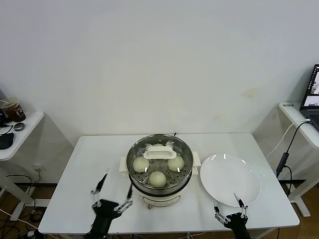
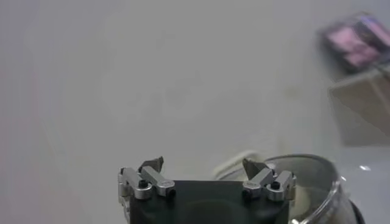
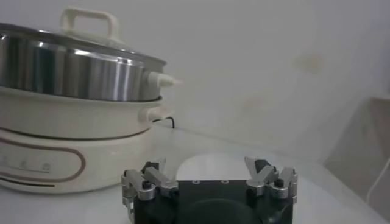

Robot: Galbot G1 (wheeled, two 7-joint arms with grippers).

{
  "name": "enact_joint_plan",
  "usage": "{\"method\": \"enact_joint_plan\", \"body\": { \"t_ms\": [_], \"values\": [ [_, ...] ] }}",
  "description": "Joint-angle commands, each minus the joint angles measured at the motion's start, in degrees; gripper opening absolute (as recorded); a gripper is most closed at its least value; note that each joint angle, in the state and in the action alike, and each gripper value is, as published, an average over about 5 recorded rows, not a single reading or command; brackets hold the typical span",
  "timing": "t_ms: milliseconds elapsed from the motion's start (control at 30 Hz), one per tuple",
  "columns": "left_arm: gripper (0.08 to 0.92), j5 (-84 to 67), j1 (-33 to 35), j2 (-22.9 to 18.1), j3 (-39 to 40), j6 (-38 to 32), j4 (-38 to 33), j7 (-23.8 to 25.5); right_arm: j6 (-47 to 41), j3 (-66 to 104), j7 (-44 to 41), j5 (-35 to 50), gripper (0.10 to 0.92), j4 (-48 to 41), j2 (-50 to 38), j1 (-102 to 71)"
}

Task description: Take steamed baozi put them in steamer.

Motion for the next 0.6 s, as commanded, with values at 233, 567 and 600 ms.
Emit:
{"method": "enact_joint_plan", "body": {
  "t_ms": [233, 567, 600],
  "values": [
    [0.823, -20.19, 10.90, -2.02, -7.39, -17.56, 14.51, 3.87, -6.51, -5.01, 1.07, 5.77, 0.823, 4.30, -2.88, -5.01],
    [0.823, -19.45, 10.44, -2.30, -7.50, -15.01, 14.34, 5.20, -6.52, -5.32, 1.63, 5.40, 0.823, 5.02, -2.73, -5.69],
    [0.823, -19.27, 10.44, -2.27, -7.55, -14.86, 14.41, 5.34, -6.45, -5.31, 1.66, 5.37, 0.823, 4.91, -2.71, -5.69]
  ]
}}
